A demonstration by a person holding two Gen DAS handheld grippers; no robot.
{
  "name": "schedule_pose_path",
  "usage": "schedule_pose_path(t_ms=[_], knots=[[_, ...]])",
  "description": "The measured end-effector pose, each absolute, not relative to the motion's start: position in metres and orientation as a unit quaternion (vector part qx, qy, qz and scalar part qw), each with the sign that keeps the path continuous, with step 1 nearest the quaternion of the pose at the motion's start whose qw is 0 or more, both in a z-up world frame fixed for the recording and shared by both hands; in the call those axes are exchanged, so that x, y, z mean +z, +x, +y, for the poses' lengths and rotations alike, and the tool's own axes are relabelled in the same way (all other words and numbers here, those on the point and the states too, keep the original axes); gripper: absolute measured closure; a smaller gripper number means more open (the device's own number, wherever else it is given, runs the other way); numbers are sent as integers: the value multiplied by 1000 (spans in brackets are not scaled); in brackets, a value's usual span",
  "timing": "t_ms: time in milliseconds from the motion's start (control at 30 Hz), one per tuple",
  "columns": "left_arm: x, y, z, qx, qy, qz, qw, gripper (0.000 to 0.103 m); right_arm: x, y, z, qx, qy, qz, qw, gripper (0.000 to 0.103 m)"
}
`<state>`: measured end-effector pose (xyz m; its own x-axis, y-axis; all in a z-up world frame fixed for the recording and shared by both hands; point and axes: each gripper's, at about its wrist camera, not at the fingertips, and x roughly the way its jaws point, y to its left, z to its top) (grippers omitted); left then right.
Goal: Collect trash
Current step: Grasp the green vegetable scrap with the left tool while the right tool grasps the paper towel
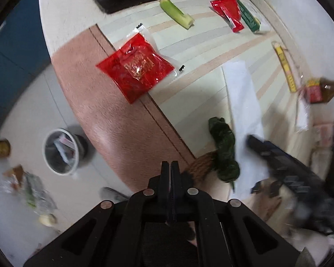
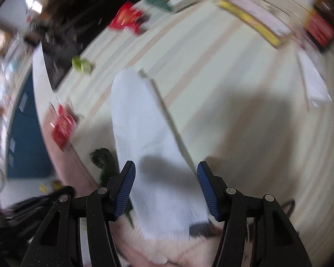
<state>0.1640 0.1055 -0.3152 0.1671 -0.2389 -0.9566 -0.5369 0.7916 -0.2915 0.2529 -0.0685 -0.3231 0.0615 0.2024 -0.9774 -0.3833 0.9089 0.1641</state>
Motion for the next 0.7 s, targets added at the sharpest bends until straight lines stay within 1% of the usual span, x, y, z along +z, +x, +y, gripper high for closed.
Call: schedule_pose_path(t_ms=[33,67,100,133,333,400,433,600,633,700], knots=[[-316,162,106,104,-311,636,699,101,-320,249,-60,205,-100,634,739,52],[-317,162,106,100,-315,635,698,101,-320,246,-50,210,-132,628,737,66],[-319,163,105,97,-315,635,698,101,-318,245,-45,209,-152,617,743,81],[-321,165,104,94,-315,636,698,101,-315,244,-42,214,-164,612,744,101],[-318,176,89,75,-326,632,699,99,-296,255,-81,188,-128,614,756,101],[-313,182,85,62,-332,626,703,86,-288,260,-105,167,-111,618,760,101],[-311,185,82,53,-338,621,705,76,-284,262,-120,155,-104,622,761,101],[-317,208,64,28,-348,628,696,75,-278,272,-172,106,-68,648,751,101],[-321,213,59,25,-347,634,691,75,-278,274,-183,92,-48,658,746,100],[-330,221,51,29,-334,653,679,75,-275,277,-196,86,-9,665,742,89]])
